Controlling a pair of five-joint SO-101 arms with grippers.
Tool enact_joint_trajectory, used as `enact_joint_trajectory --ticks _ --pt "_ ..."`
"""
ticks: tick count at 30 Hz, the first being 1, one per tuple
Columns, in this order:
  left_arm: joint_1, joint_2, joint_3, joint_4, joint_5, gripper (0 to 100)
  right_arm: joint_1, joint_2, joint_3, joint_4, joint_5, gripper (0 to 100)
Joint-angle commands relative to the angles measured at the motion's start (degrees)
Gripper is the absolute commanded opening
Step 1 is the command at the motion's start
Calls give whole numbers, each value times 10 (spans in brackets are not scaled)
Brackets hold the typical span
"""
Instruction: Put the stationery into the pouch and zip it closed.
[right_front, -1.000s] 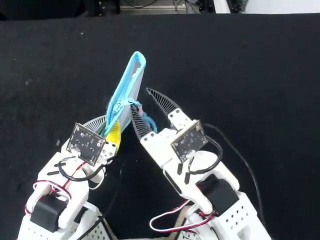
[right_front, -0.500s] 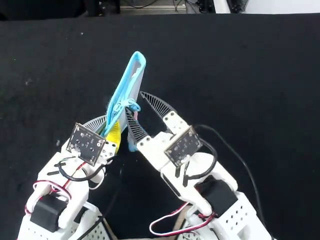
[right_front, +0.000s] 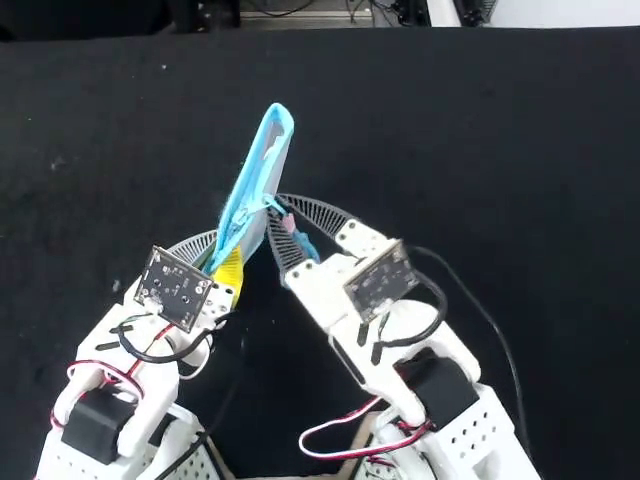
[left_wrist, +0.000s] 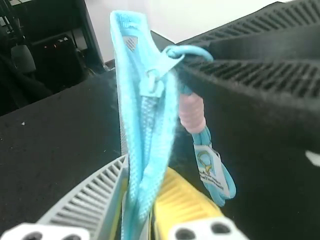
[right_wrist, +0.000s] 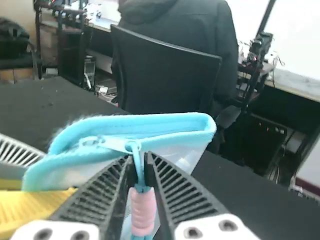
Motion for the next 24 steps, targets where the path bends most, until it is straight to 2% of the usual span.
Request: enact_joint_trajectory --ticks 1,17,24 --pt "3 6 14 0 -5 30 42 0 -3 -13 -35 11" --pt "9 6 0 29 -5 30 47 0 -3 -15 -37 11" --pt "9 6 2 29 -29 30 91 0 37 -98 -38 11"
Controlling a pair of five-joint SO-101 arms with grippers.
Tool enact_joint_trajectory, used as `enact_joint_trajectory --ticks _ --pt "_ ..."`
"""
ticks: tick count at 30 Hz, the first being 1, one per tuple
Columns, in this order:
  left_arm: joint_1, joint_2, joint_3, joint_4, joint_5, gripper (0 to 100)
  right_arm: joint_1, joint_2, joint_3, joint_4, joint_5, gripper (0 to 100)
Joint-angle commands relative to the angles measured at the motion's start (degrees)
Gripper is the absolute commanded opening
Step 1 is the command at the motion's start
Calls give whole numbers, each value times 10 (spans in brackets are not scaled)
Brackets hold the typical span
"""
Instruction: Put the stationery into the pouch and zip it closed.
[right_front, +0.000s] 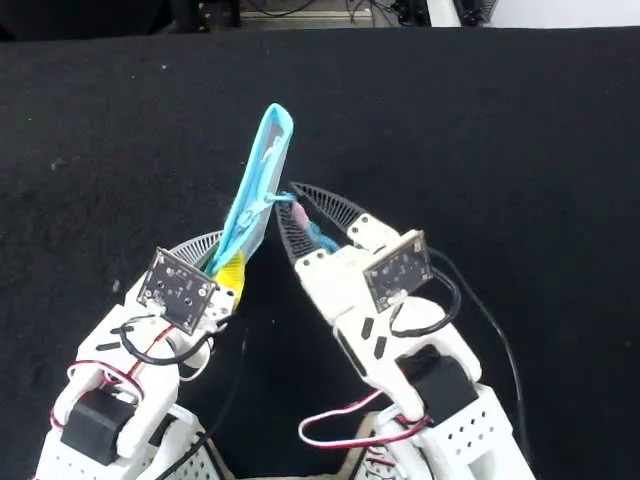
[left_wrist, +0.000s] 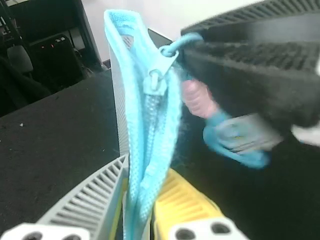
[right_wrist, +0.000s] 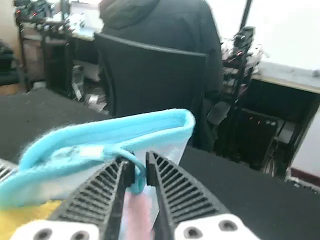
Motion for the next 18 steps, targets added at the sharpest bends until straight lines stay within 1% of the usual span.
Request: enact_joint_trajectory --ticks 1,5,14,18 --pt "3 6 1 18 -18 30 55 0 15 -62 -4 11" --pt "3 6 1 18 -18 30 60 0 33 -91 -4 11" --pt "3 6 2 18 -18 30 62 1 33 -91 -4 11" --pt "36 8 0 32 -19 30 62 1 34 -91 -4 11"
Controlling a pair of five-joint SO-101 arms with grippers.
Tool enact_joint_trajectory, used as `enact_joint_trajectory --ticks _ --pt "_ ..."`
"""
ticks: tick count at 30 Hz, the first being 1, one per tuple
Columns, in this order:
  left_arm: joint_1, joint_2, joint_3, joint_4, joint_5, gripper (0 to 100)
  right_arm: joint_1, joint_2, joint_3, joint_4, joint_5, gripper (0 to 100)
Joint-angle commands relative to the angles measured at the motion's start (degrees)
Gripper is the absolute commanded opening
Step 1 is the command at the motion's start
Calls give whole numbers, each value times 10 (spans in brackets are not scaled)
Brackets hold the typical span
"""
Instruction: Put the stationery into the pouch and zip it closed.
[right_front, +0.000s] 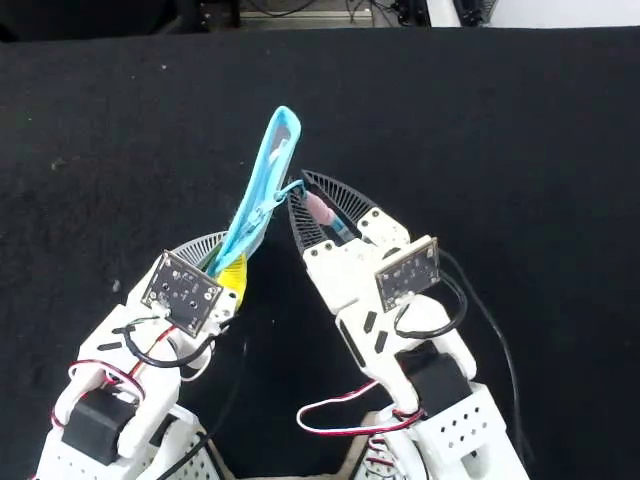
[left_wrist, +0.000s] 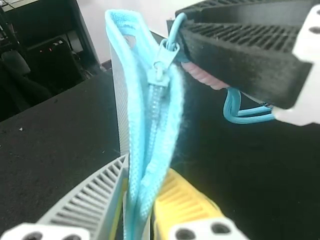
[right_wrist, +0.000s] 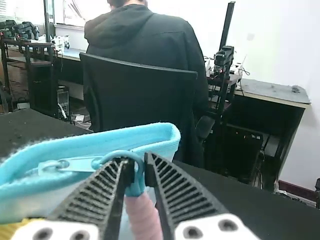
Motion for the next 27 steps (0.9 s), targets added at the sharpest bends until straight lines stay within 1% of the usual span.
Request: enact_joint_trajectory --ticks 1,4,10,27 --pt "44 8 0 35 -5 30 40 1 -3 -17 -4 11" --pt "49 6 0 38 -5 30 40 1 -3 -17 -4 11" --pt "49 6 0 38 -5 30 76 0 -6 -17 -4 11" --pt "49 6 0 38 -5 30 75 5 -3 -18 -4 11"
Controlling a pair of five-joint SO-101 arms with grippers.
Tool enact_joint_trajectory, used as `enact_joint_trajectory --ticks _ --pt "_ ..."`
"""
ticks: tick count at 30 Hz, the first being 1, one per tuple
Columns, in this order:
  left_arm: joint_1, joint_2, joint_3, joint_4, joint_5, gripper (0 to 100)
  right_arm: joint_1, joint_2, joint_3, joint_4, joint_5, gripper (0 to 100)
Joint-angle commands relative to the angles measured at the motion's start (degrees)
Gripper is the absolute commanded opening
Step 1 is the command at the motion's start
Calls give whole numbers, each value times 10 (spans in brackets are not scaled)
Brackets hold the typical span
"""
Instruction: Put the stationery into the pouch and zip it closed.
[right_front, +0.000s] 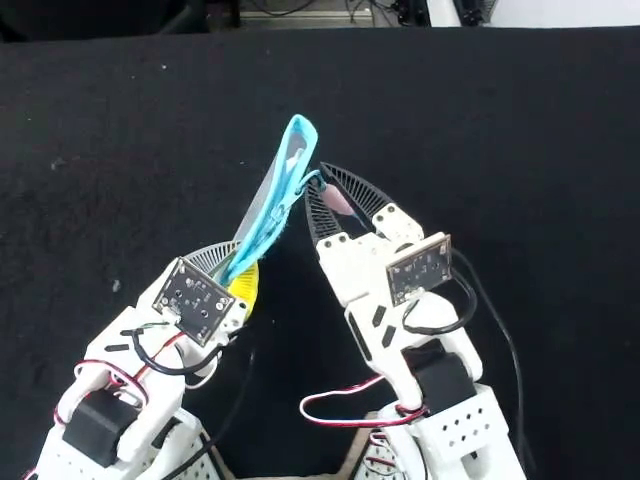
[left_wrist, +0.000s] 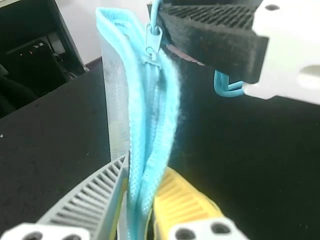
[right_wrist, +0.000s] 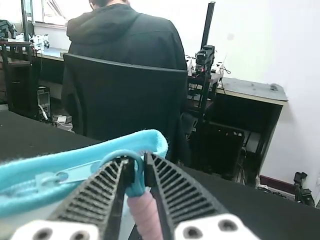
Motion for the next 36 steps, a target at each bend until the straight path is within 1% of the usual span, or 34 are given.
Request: enact_joint_trajectory --ticks 1,31,36 --pt "3 6 0 22 -4 30 34 7 -4 -18 -4 11" --pt "8 6 1 25 -1 30 37 8 6 -17 -4 11" --pt "8 6 2 25 0 30 62 8 5 -17 -4 11"
